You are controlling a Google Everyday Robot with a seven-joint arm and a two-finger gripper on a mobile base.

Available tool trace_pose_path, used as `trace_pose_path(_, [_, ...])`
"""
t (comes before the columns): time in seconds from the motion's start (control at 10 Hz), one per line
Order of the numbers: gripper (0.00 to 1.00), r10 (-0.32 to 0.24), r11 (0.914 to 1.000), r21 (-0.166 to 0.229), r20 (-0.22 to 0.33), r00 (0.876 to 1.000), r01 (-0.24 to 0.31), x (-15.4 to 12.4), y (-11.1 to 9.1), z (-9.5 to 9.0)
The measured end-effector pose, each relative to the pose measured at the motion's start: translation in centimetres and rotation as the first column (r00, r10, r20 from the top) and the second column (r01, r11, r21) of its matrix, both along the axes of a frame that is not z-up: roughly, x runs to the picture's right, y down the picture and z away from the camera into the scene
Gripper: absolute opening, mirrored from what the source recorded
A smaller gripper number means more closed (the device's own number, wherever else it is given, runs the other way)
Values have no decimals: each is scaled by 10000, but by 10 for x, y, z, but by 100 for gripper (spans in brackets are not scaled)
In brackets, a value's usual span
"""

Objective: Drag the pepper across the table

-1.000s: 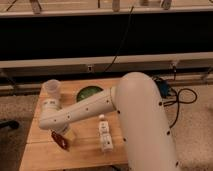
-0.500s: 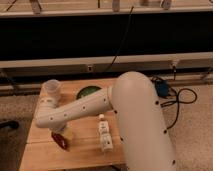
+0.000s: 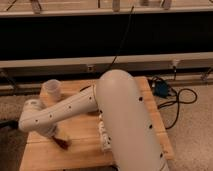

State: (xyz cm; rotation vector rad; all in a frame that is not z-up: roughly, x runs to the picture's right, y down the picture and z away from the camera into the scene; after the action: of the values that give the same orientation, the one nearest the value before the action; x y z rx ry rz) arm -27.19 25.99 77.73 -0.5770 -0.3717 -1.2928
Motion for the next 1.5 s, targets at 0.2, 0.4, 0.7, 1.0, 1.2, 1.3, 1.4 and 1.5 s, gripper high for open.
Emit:
trace_pose_path(0.2, [80,-528,9983,-227,694,9962,545,-3,4,-5])
trace_pose_path(0.4, [80,-628,9964,-492,1272,9899,696,3,6,-3])
trace_pose_path(0.7, [79,-637,9945,-705,1866,9804,780,12,7,2])
trace_pose_path(1.0, [52,-955,9910,-703,2257,9695,1140,14,11,4])
trace_pose_path(1.2, [34,-1150,9883,-708,2391,9642,1354,12,15,3])
trace_pose_path(1.3, [22,-1246,9868,-703,2454,9614,1459,12,18,2])
trace_pose_path(1.4, [12,-1297,9860,-700,2485,9599,1513,13,19,1])
trace_pose_path(1.5, [5,-1322,9856,-694,2507,9590,1540,13,20,-1])
